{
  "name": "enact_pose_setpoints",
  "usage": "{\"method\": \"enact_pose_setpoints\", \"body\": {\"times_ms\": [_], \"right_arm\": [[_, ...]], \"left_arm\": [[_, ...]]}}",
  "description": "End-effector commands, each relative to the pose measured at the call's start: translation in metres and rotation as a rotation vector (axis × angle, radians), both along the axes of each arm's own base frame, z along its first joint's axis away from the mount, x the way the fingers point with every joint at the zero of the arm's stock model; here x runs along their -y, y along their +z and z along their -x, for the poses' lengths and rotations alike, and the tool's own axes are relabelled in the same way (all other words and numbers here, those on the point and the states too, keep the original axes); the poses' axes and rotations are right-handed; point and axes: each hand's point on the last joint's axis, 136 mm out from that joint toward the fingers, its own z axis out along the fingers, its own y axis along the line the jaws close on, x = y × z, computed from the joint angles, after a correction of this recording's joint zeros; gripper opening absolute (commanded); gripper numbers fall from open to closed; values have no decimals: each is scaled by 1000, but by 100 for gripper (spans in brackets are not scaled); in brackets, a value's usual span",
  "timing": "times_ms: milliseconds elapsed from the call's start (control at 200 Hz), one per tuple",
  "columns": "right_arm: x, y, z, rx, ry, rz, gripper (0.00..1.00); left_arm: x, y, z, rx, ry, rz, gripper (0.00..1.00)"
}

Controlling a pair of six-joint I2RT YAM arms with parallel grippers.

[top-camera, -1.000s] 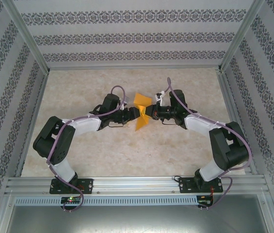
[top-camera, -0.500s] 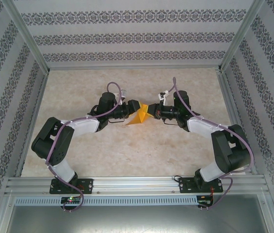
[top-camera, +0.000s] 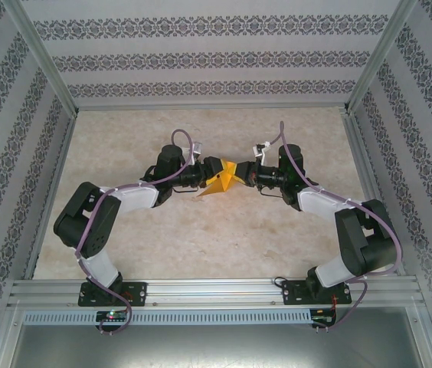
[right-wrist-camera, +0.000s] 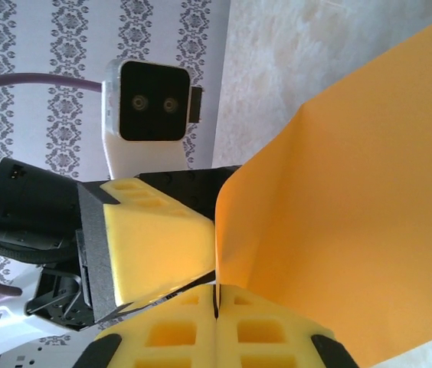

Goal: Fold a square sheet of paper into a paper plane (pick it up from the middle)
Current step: Turn over the paper at the center of the table.

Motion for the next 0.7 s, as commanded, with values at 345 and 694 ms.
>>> {"method": "enact_pose_setpoints", "body": {"times_ms": [345,694], "right_arm": [[8,0,-2,20,-15,-42,0],[14,-17,-3,-12,-36,2,0]], "left_arm": [[13,35,-4,47,-65,94,58],[14,34,-2,37,-82,84,55]]}}
